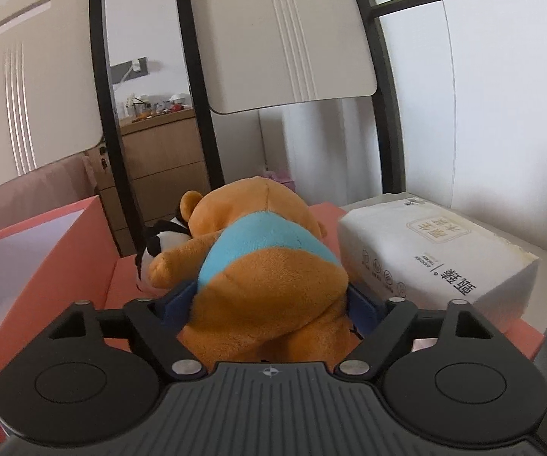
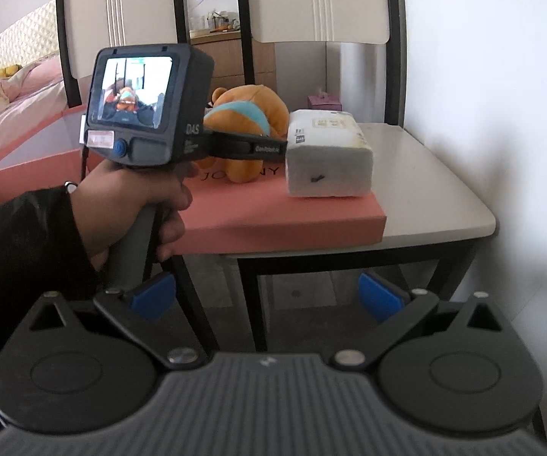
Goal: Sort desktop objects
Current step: 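Close the left gripper on the orange teddy bear's body, then lift the teddy bear with the left gripper and carry it over the open pink box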
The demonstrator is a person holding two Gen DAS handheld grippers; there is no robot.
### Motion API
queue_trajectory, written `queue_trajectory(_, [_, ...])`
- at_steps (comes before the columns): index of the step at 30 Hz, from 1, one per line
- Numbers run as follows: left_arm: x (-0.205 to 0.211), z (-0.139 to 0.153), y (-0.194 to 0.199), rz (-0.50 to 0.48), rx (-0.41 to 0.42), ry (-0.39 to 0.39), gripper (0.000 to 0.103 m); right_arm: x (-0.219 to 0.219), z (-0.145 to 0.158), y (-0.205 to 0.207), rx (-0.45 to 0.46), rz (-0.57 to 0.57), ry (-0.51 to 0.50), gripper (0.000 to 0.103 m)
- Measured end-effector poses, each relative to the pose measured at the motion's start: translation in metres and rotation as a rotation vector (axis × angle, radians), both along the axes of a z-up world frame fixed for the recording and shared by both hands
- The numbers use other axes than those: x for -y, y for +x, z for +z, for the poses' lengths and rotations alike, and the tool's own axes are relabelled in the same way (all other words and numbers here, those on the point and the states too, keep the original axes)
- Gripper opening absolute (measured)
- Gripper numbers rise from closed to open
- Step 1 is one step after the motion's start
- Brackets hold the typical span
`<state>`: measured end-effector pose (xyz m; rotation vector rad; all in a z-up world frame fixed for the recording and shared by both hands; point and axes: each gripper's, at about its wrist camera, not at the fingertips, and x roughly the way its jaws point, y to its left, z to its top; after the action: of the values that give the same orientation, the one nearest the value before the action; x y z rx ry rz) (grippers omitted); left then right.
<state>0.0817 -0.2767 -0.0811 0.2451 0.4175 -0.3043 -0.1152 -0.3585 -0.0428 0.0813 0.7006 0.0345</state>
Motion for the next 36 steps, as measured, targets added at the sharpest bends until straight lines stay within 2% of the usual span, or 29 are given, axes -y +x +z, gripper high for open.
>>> queue_trajectory(3, [-0.003,0.004,-0.003,-0.009,0.009,-0.009,0.072,-0.002,0.000,0.002,-0.002,0.001,0.002,0.103])
queue_trajectory(9, [-0.014,0.019,-0.010,-0.016,0.044,-0.049,0.068,-0.008,0.000,0.005,-0.003,0.006,-0.004,0.103])
queue_trajectory(21, [-0.041,0.062,-0.026,-0.037,0.128,-0.092,0.067,-0.024,0.003,0.011,0.002,0.034,-0.001,0.103])
queue_trajectory(36, [-0.111,0.111,-0.034,0.050,0.216,-0.150,0.067,-0.056,0.008,0.024,0.015,0.091,-0.010,0.103])
